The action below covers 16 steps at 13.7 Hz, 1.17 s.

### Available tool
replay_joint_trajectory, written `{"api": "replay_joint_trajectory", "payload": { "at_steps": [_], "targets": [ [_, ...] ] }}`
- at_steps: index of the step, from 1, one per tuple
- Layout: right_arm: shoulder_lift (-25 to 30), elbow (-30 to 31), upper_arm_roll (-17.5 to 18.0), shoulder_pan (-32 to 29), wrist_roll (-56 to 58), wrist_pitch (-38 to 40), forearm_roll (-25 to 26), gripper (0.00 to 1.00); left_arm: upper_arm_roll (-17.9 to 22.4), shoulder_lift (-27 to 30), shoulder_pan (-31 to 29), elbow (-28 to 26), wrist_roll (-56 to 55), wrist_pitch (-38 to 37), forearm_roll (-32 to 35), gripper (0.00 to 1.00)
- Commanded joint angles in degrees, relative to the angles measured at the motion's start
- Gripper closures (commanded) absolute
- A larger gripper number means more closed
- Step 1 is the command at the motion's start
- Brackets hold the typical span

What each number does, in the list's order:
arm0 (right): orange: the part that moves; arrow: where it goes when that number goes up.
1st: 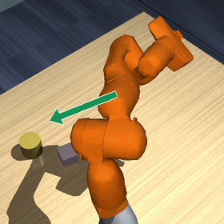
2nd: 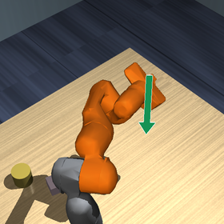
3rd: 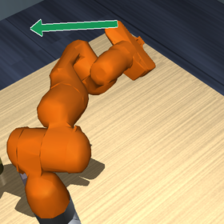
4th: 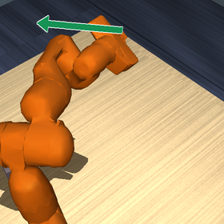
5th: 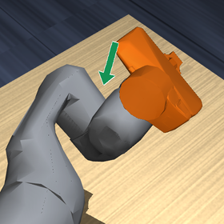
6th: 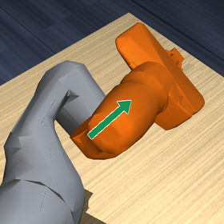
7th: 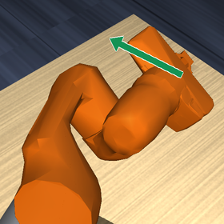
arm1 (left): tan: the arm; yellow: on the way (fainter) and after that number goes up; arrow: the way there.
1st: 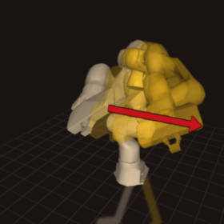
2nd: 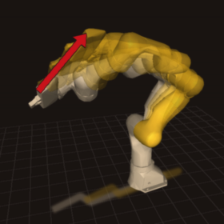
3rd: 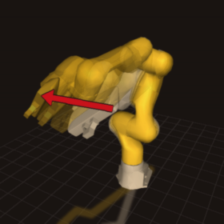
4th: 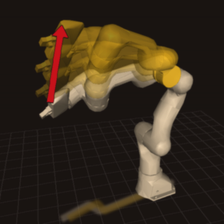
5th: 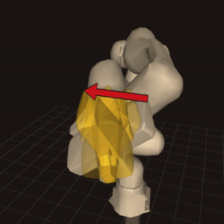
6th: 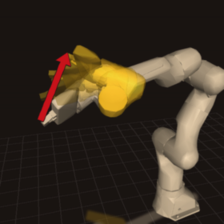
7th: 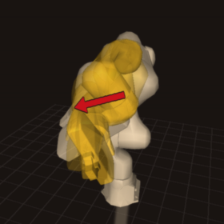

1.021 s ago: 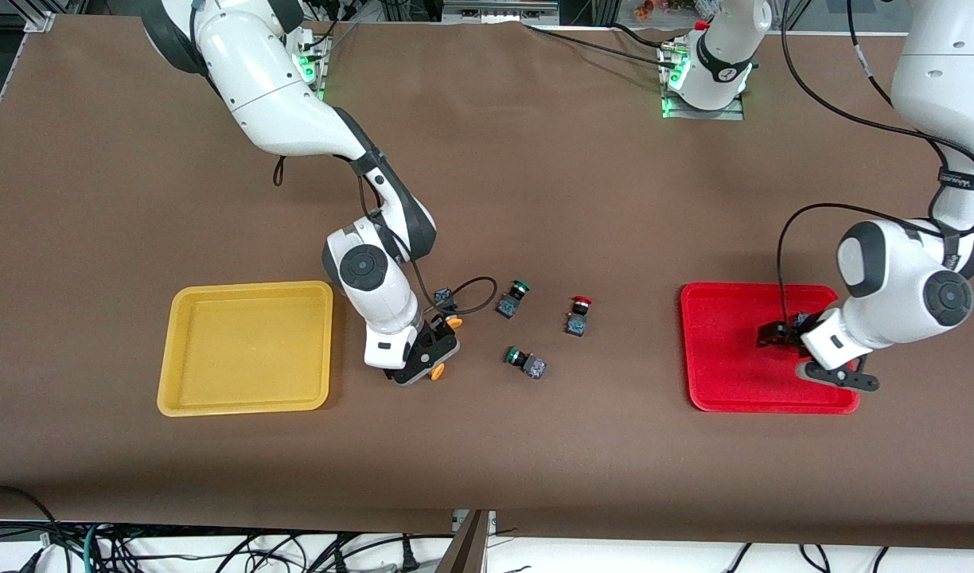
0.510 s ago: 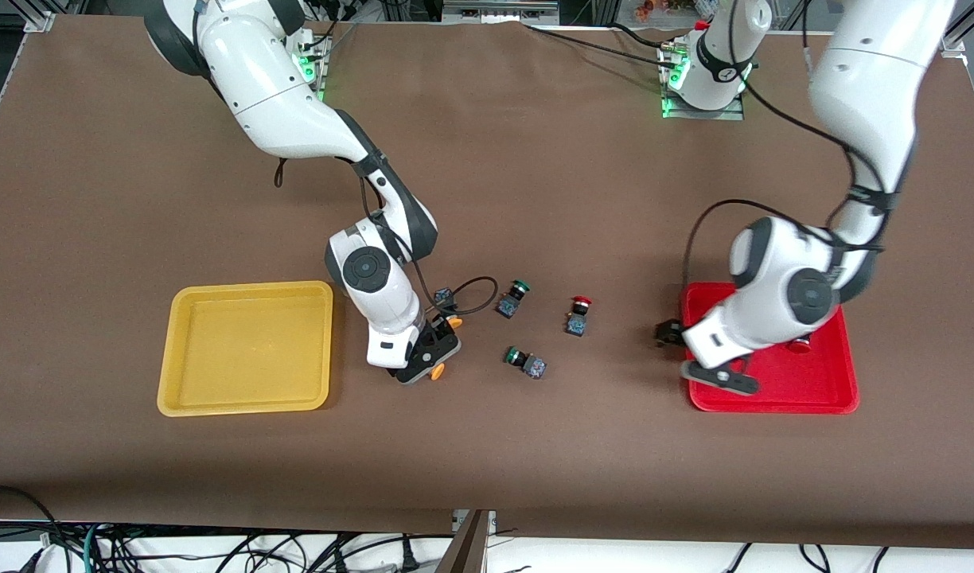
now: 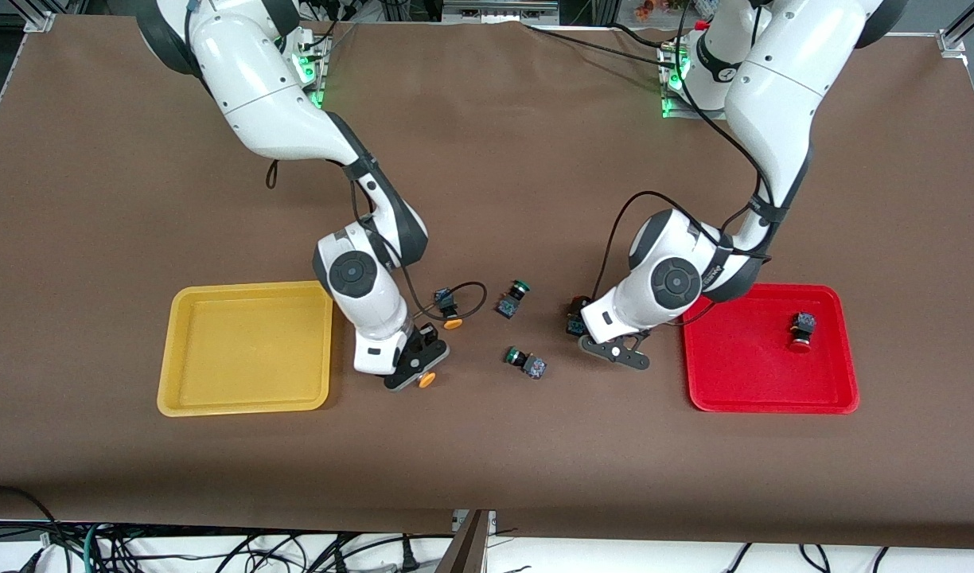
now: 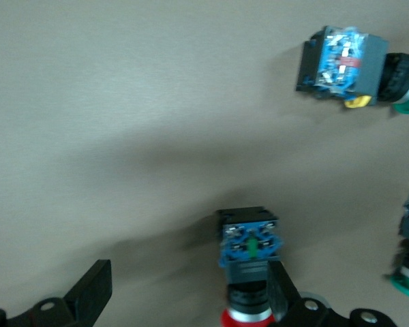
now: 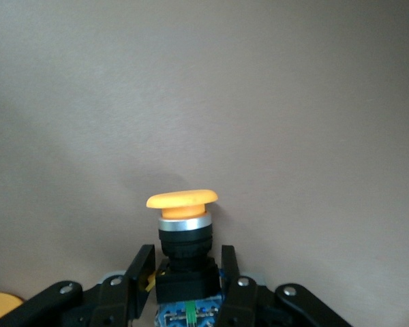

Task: Place red and yellow buttons in trays
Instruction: 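Carry the yellow button to the yellow tray while the left gripper grasps another red button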

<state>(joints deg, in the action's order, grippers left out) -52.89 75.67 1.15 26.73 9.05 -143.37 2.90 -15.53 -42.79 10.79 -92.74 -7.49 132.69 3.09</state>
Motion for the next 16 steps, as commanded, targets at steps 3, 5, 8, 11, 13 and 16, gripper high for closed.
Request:
{"api": "replay_joint_trajectory", "payload": {
  "at_steps": [3,5,8,11,13,16],
  "targets": [
    [7.9,1.3,0.4,-7.4,5.4,12.0,-0.5,0.80,5.3,-2.0,8.4,1.8,-5.3,2.5,0.9,0.00],
    [9.5,1.6,0.4,-12.2,11.3,18.5,-0.5,0.73,8.9,-2.4,12.0,1.9,-5.4,3.5,1.9,0.00],
    [9.6,5.4,0.5,-18.8,17.7,18.3,-1.2,0.71,9.5,-2.8,12.6,3.6,-5.6,3.7,1.9,0.76],
    [10.4,13.1,0.5,-23.1,18.0,13.3,-2.7,0.65,10.2,-2.0,11.4,4.5,-5.4,2.8,1.7,1.00],
    [11.7,15.6,0.5,-24.4,18.0,12.1,-2.7,0.44,10.5,-0.6,8.0,6.3,-4.9,-0.8,1.4,1.00],
    [13.3,13.7,1.1,-24.2,17.0,14.3,-3.6,0.06,10.3,3.4,3.5,6.6,-4.5,-7.9,1.7,1.00]
  ]
}}
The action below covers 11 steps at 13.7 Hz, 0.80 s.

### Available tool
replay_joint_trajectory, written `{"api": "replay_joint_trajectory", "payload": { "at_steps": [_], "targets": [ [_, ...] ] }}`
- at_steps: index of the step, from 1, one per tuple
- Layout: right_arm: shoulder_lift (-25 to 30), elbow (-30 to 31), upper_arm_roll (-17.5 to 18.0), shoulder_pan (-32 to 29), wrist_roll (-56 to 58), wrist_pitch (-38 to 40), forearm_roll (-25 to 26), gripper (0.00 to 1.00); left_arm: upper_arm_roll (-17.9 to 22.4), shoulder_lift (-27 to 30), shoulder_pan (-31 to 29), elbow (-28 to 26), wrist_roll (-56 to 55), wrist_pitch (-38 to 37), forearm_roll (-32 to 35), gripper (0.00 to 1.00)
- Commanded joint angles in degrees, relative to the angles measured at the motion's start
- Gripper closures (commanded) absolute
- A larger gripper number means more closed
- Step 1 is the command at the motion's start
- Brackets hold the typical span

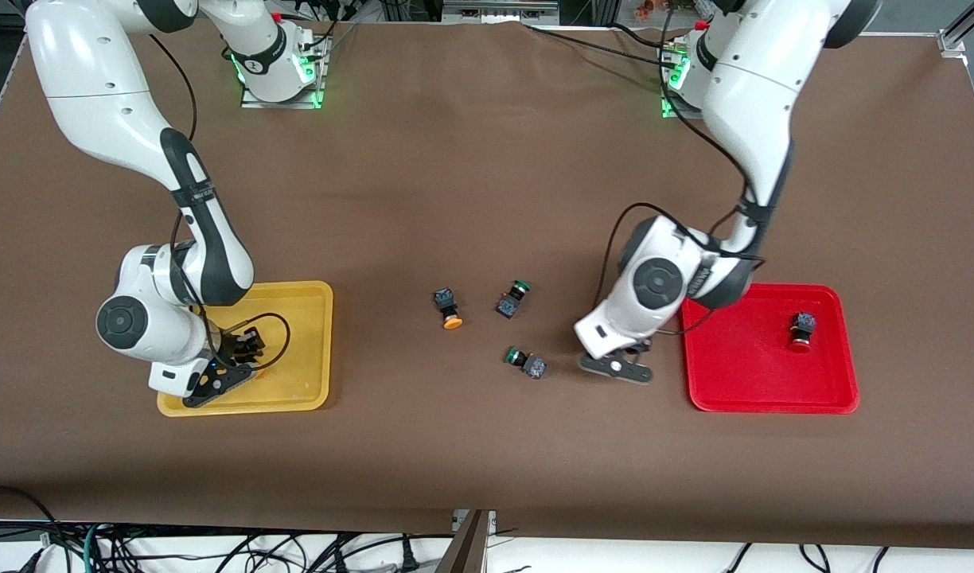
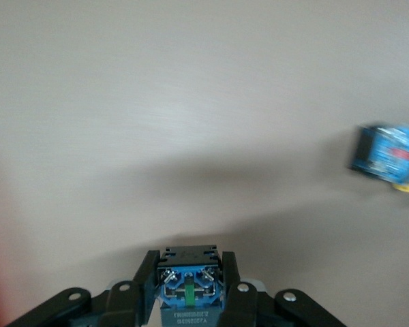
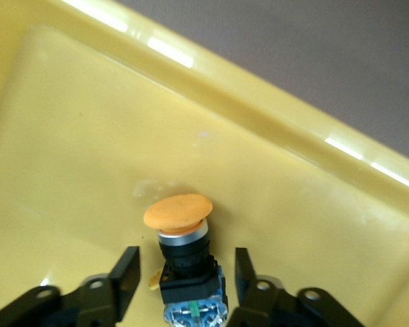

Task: Place red and yellow buttons in trays
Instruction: 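Release the yellow button in the yellow tray while the left gripper carries the red button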

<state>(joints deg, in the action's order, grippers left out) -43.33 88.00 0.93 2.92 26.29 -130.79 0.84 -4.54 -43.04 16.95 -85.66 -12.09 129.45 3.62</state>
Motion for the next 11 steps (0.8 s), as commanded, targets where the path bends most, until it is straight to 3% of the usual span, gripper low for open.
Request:
{"api": "replay_joint_trajectory", "payload": {
  "at_steps": [1,6,9,11],
  "targets": [
    [3.9,0.3,1.5,0.5,-1.3,2.5,-3.5,0.01,-0.6,4.6,-4.4,-0.5,2.0,-7.0,1.5,1.00],
    [3.9,-2.5,1.7,10.9,-16.9,3.6,-4.4,0.01,-1.3,6.2,-18.1,-3.4,24.5,-8.9,0.6,1.00],
    [2.6,-2.7,1.6,20.0,-30.0,2.8,-4.2,0.01,-4.1,6.2,-23.1,-7.8,25.6,-7.1,0.6,1.00],
    [0.8,-2.7,1.6,24.1,-38.7,1.1,-4.0,0.01,-4.2,6.3,-23.5,-10.5,25.6,-4.0,0.6,1.00]
  ]
}}
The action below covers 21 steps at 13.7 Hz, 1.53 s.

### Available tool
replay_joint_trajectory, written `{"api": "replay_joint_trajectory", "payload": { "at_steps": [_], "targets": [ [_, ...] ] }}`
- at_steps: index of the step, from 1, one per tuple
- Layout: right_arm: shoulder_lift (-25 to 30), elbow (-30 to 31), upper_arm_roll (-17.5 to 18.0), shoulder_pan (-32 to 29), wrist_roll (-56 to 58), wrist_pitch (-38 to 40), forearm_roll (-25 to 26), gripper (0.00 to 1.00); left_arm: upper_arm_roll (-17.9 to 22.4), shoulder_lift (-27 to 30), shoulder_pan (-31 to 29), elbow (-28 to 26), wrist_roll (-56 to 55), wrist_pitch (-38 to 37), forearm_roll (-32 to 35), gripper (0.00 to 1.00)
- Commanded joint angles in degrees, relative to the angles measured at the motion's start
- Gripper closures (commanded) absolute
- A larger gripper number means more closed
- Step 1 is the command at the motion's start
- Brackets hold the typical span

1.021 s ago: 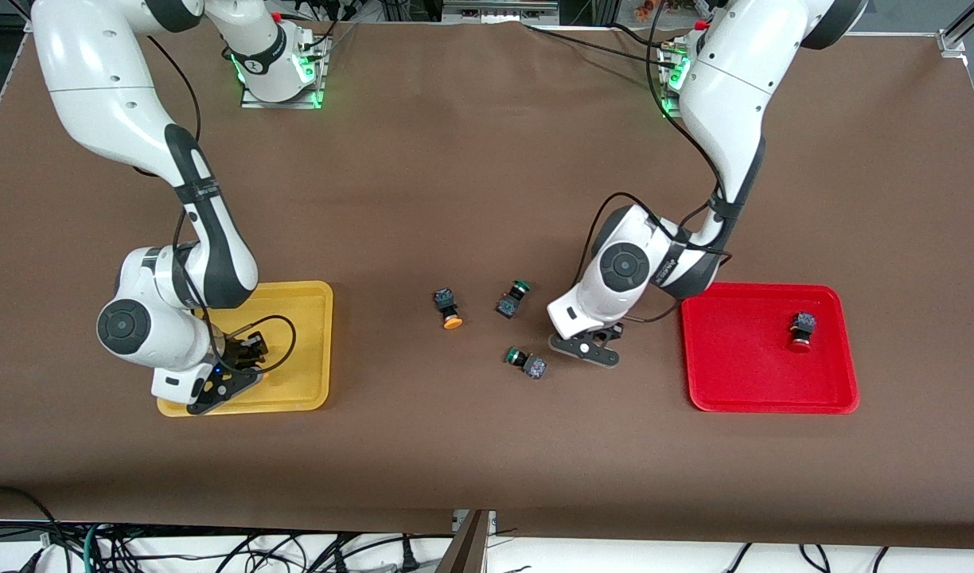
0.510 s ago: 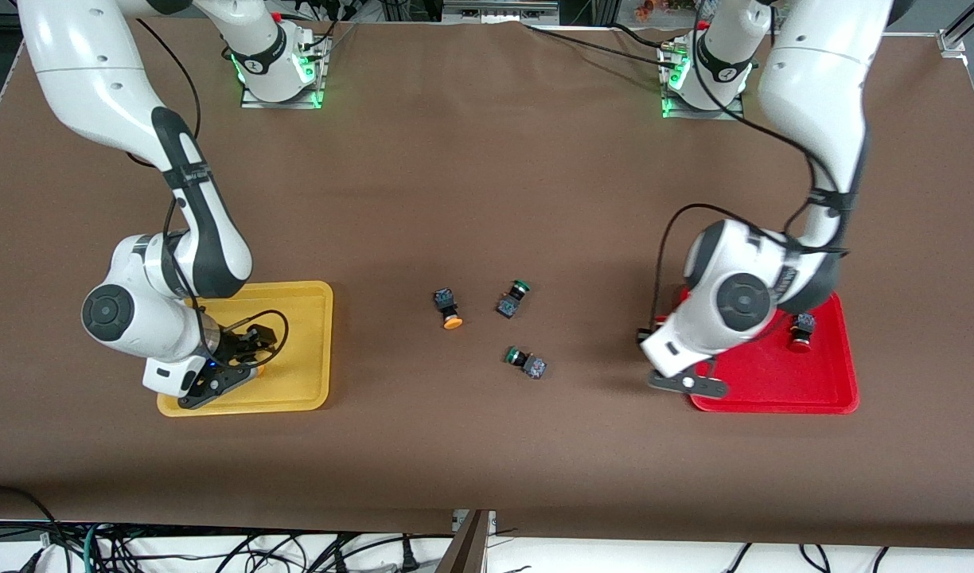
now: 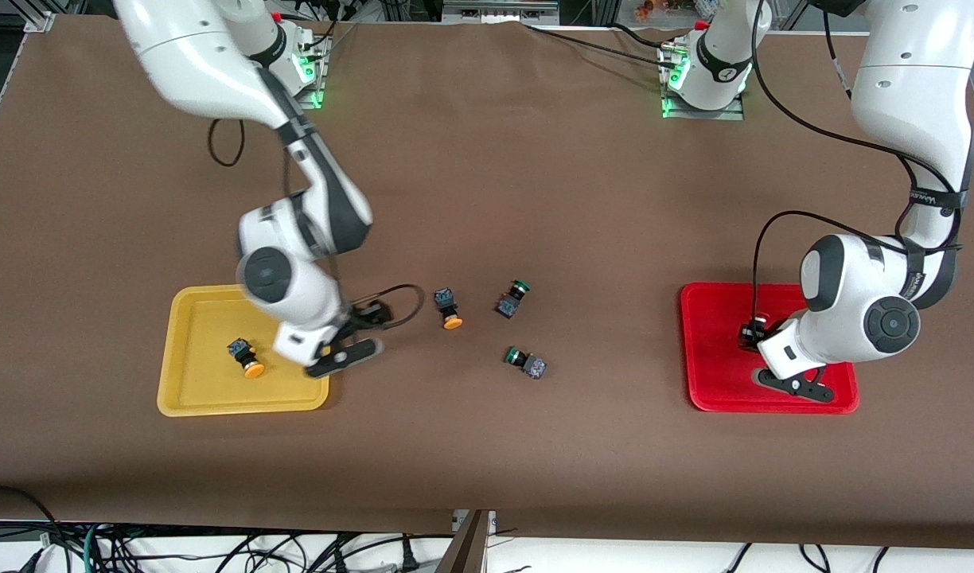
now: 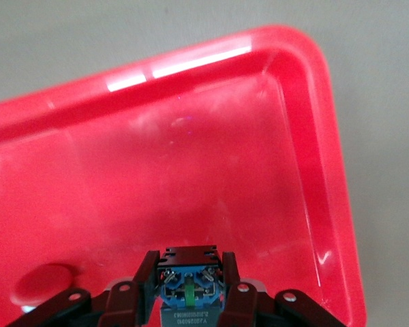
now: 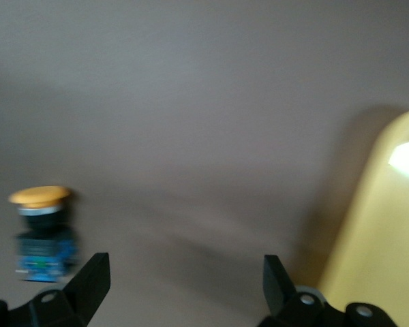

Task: Place red and yellow buttons in trays
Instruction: 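Grasp the second yellow button with the right gripper while the left gripper releases, then carry the yellow button to the yellow tray while the left gripper returns to rest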

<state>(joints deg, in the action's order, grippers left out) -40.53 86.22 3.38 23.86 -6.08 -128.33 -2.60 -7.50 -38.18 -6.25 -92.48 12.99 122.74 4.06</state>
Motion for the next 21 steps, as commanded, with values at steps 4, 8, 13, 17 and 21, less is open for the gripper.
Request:
{"api": "replay_joint_trajectory", "payload": {
  "at_steps": [4,8,13,17,21],
  "targets": [
    [-5.2,-0.9,-0.8,7.9,-16.9,-6.1,-0.7,0.01,-1.3,1.8,-0.2,-6.1,0.4,5.4,0.2,1.00],
    [-7.1,-0.2,-0.9,10.2,-18.3,-9.3,-0.6,0.01,-1.2,1.0,0.7,-5.2,0.5,7.8,1.1,0.92],
    [-6.6,-0.3,-1.4,9.5,-14.0,-8.0,0.0,0.70,-1.2,6.5,2.9,-3.1,-0.2,1.9,1.0,0.00],
    [-1.8,-0.9,-2.7,3.3,-7.9,2.8,-0.2,1.00,-0.8,18.8,3.9,-2.6,-0.4,-9.0,0.3,0.00],
    [2.2,-0.8,-2.7,-8.6,13.8,8.7,0.1,1.00,1.7,28.5,4.3,-1.9,-0.1,-15.1,0.4,0.00]
  ]
}}
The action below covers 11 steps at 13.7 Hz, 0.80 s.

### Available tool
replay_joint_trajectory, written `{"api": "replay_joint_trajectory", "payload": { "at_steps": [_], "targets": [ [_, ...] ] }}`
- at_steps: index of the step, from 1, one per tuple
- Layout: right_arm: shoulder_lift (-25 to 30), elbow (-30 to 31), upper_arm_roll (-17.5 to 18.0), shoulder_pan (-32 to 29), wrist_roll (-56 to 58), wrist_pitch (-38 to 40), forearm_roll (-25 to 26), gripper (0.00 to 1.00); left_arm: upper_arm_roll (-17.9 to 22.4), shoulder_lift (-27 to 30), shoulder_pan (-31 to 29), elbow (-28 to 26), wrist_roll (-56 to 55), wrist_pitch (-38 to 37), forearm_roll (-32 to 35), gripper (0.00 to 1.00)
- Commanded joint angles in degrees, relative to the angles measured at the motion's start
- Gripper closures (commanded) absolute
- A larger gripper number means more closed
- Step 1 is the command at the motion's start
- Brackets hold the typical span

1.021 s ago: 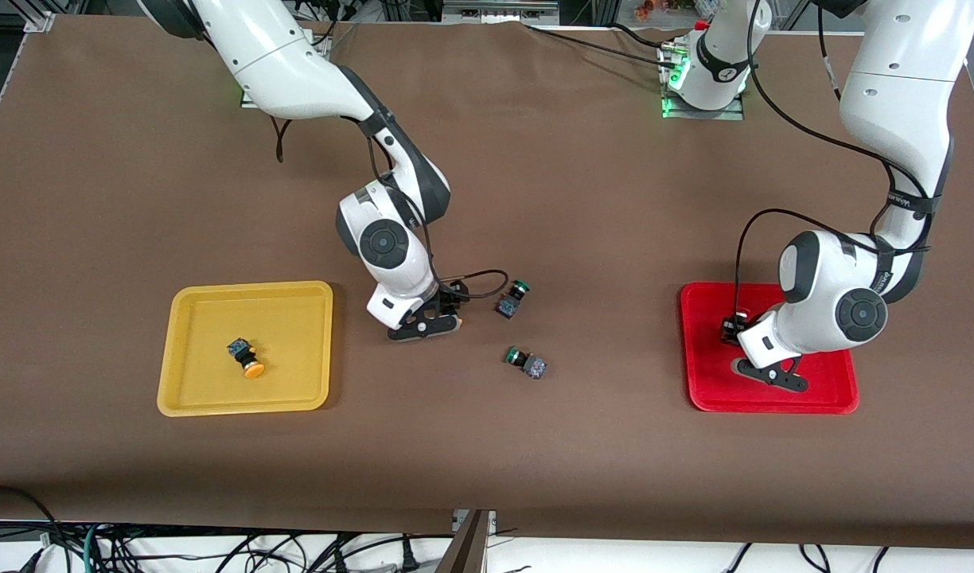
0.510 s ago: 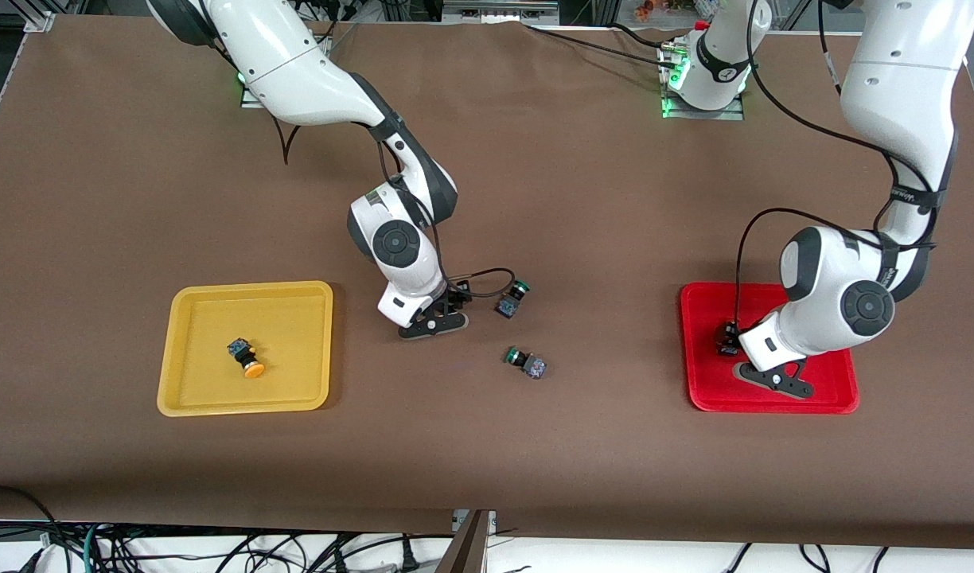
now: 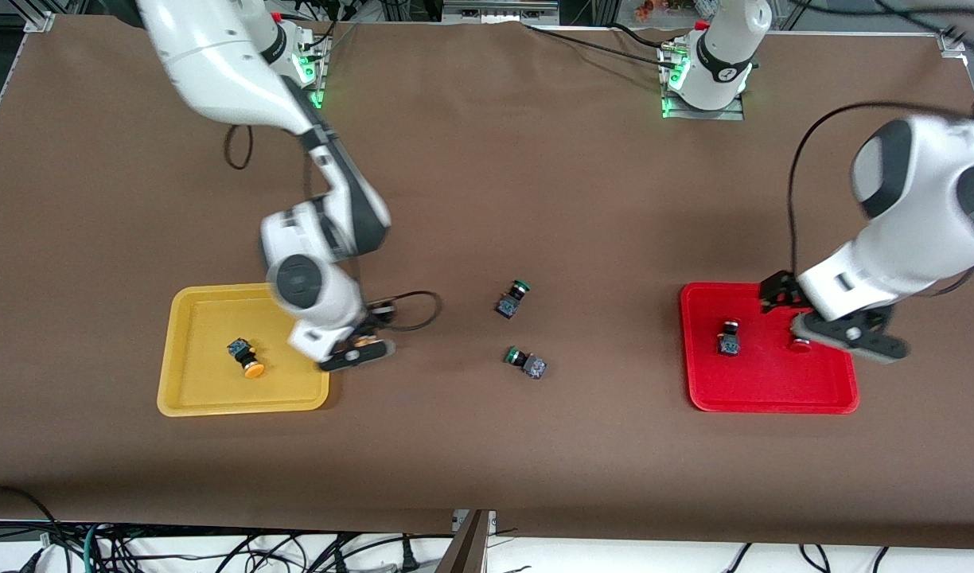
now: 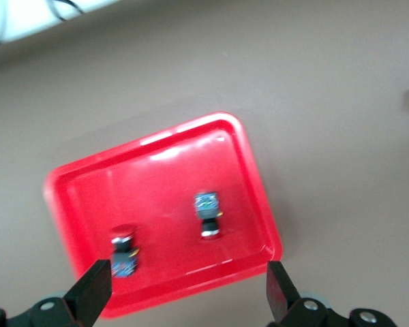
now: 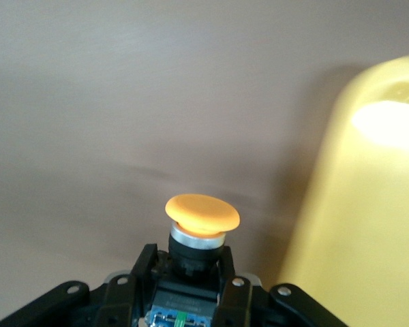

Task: Place red and yellow buttons in trays
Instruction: 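Carry the yellow button to the yellow tray while the left gripper returns to rest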

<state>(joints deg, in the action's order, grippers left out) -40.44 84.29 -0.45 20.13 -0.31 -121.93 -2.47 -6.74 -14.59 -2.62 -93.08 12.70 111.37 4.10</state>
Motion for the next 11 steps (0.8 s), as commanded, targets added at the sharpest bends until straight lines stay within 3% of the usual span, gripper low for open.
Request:
{"api": "replay_joint_trajectory", "payload": {
  "at_steps": [1,4,7,9,10,11],
  "targets": [
    [2.1,1.2,0.9,-6.4,11.2,2.4,0.1,1.00,1.0,6.3,2.0,-0.5,-0.3,-8.1,0.8,0.00],
    [0.5,1.8,0.4,-9.9,13.9,1.9,-0.8,0.96,1.0,8.7,1.5,2.2,-10.2,-18.4,-0.1,0.00],
    [-0.7,1.8,0.4,-9.8,12.4,1.7,-1.0,0.62,0.9,9.1,1.5,7.2,-17.3,-25.7,-3.0,0.00],
    [-0.7,1.2,0.4,-9.9,12.6,1.9,-1.0,0.37,1.2,9.8,1.2,7.4,-19.9,-27.0,-5.1,0.00],
    [-0.3,0.9,0.4,-9.9,12.7,2.3,-0.9,0.36,1.6,9.7,1.2,7.3,-19.6,-27.0,-5.1,0.00],
    [0.1,0.2,0.4,-9.6,12.6,2.4,-0.8,0.27,1.9,9.3,1.2,7.4,-19.5,-26.9,-4.9,0.00]
  ]
}}
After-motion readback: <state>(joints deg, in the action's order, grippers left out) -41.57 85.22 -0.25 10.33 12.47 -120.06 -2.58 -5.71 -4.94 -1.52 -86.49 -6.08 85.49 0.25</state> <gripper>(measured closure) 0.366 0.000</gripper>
